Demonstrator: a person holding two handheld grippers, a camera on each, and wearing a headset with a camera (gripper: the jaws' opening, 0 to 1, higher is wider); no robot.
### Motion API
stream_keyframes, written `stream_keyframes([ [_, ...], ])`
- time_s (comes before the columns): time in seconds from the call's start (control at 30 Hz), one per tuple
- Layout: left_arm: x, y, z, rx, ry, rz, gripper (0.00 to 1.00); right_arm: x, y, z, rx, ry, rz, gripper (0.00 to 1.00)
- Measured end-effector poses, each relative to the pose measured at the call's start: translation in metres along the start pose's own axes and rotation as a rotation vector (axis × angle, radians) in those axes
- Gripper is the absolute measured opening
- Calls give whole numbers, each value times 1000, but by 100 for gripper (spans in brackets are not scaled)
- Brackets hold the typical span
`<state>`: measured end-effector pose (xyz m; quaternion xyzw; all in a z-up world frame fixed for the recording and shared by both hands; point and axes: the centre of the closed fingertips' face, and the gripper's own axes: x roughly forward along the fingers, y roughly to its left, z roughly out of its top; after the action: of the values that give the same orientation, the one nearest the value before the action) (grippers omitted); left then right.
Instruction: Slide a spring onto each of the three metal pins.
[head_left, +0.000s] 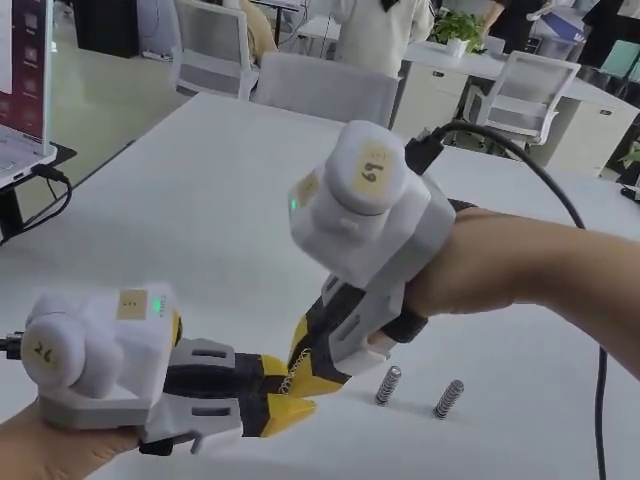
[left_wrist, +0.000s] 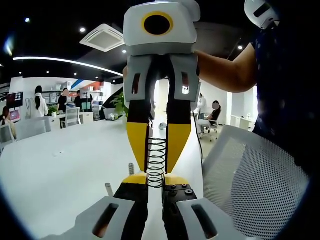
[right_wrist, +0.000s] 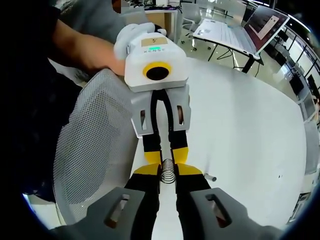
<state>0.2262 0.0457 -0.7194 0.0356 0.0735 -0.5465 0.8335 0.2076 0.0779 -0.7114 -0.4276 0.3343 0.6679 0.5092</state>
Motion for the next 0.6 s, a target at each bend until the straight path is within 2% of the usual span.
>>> stream_keyframes([
  [0.6, 2, 0, 0, 7, 5, -5, 2, 0, -1, -2, 1, 9, 6, 9],
])
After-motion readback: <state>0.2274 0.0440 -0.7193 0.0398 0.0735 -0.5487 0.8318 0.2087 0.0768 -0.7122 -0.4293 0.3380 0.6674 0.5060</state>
